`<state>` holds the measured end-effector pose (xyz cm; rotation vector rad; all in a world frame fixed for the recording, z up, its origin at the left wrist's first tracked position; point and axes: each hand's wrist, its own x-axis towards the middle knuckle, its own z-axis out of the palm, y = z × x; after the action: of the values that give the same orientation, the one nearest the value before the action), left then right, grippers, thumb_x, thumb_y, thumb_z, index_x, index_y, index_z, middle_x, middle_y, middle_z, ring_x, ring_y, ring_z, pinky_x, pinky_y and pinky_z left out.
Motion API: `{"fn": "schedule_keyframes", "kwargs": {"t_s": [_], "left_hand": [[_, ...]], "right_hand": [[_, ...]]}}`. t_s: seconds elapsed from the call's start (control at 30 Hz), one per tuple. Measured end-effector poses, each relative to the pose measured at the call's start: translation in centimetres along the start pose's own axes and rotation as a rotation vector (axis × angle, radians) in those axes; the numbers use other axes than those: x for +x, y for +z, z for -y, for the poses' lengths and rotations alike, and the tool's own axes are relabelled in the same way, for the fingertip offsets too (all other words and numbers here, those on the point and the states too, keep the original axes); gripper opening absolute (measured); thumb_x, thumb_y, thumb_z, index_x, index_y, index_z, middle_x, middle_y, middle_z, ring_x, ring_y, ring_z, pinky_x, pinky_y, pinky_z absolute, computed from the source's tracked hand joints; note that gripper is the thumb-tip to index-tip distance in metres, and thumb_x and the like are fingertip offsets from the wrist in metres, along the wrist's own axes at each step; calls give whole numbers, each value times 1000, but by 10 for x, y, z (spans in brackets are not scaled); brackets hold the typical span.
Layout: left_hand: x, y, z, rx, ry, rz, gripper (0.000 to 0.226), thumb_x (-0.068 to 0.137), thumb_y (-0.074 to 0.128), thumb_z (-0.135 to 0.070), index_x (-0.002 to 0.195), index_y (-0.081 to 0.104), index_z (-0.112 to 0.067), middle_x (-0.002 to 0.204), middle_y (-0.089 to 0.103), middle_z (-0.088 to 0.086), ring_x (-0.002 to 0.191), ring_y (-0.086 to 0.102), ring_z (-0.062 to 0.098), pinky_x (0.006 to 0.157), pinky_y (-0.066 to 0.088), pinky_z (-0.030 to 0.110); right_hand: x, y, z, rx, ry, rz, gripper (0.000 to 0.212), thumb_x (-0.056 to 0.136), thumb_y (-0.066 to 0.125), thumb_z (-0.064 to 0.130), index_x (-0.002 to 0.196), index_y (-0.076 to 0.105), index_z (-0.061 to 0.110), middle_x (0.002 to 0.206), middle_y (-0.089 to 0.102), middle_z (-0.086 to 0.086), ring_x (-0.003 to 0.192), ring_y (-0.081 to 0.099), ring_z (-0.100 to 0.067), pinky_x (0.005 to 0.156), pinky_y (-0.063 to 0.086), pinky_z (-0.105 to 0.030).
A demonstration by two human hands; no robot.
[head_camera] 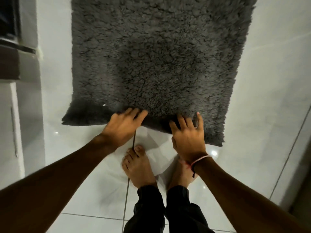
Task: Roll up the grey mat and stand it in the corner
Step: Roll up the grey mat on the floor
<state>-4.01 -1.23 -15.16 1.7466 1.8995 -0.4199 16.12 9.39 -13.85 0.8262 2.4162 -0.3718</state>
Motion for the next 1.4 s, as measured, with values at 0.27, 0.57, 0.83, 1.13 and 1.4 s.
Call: {"fn": "schedule_keyframes", "kwargs": {"t_s": [0.27,0.57,0.83,1.13,1.4], "left_hand": [[27,-60,56,86,-233,-92,73,71,79,-13,134,45,-21,136,43,12,122,42,34,103,39,52],[21,-23,54,179,-76,-240,55,86,65,-43,121,70,-1,121,70,24,107,69,43,89,57,51],[19,-32,50,94,-97,-48,80,70,74,0,137,30,-10,138,53,21,120,55,42,100,48,51],[5,-67,11,-330,-127,94,50,90,53,1,137,62,-14,129,64,18,116,63,38,101,53,39],[41,-90,32,-295,-368,-133,59,97,56,-11,153,38,-14,147,43,24,129,48,44,108,44,55]], "right_hand": [[67,-88,-50,65,125,-150,41,94,61,23,134,53,18,121,67,-13,112,60,-36,104,40,-53],[55,-39,-38,-66,14,-11,89,89,39,77,145,47,8,136,52,-16,112,52,-35,94,41,-47],[53,-32,-29,-45,67,-15,71,77,67,9,144,45,11,123,59,-16,104,58,-39,91,48,-48],[11,-56,-62,122,82,170,53,92,55,3,141,47,22,120,72,-11,110,68,-34,101,50,-42],[52,-108,-88,36,208,-166,27,95,59,20,122,61,14,119,66,-13,113,60,-37,93,48,-48]]}}
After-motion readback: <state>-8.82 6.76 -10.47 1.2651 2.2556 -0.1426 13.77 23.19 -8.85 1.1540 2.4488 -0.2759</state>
